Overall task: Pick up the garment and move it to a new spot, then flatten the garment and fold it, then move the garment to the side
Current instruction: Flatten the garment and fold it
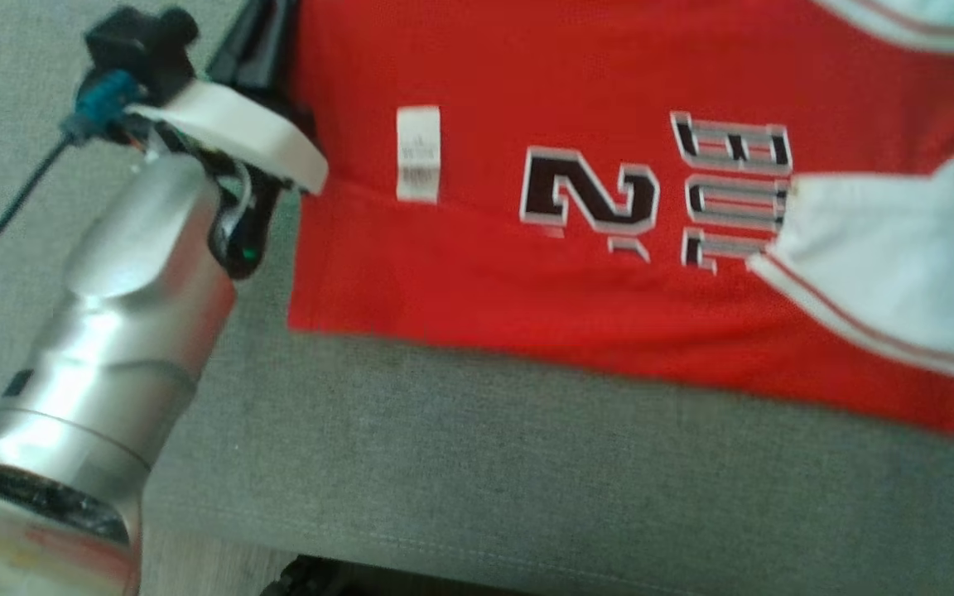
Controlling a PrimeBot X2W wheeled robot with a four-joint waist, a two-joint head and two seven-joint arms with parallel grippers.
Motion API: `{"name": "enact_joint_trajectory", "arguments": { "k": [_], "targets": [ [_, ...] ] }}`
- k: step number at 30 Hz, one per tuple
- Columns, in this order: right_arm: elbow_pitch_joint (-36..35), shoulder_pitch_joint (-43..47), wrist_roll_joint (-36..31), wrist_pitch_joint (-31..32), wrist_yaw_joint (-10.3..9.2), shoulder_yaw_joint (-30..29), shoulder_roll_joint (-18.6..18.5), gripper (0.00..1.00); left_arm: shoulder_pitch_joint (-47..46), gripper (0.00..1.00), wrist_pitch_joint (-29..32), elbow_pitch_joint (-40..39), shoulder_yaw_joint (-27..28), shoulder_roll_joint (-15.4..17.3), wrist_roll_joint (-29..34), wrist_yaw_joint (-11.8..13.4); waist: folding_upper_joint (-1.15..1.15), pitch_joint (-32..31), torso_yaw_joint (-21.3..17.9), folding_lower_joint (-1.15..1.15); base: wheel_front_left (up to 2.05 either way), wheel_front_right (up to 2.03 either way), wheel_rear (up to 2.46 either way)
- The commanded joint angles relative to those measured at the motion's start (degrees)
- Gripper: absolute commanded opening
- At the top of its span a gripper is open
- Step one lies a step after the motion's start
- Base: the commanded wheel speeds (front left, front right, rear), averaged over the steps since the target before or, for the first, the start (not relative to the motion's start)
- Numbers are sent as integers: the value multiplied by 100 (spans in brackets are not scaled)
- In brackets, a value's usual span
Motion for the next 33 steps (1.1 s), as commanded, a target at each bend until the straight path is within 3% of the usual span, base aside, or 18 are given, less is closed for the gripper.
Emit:
{"name": "enact_joint_trajectory", "arguments": {
  "k": [1,9,14,21,28,29,30,31,33],
  "targets": [
    [-160,-226,-86,-276,19,-60,61,0,-205,0,-67,-270,421,287,175,105,0,-35,-55,0,0,0,0],
    [-70,185,113,-828,19,-76,544,0,582,0,-69,-589,1200,349,1057,179,0,-392,-508,0,0,0,0],
    [-740,1264,771,-907,19,234,693,0,1361,0,-69,-891,1599,414,1772,248,0,-721,-840,0,0,0,0],
    [-2125,3104,1766,-912,19,360,606,0,2531,0,-69,-948,2247,296,2196,312,0,-1142,-1130,0,0,0,0],
    [-2581,4138,2172,-909,19,223,710,0,3091,0,-70,-874,2730,214,2509,372,0,-1369,-1231,0,0,0,0],
    [-2576,4249,2247,-868,19,230,758,0,3147,33,-70,-838,2790,185,2547,375,0,-1397,-1239,0,0,0,0],
    [-2585,4331,2316,-841,19,247,805,19,3192,85,-70,-809,2842,162,2602,392,0,-1433,-1247,0,0,0,0],
    [-2618,4389,2361,-842,19,261,835,100,3233,100,-70,-787,2889,139,2666,424,0,-1462,-1253,0,0,0,0],
    [-2637,4474,2346,-857,19,229,867,100,3328,100,-70,-772,3011,85,2795,561,0,-1540,-1267,0,0,0,0]
  ]
}}
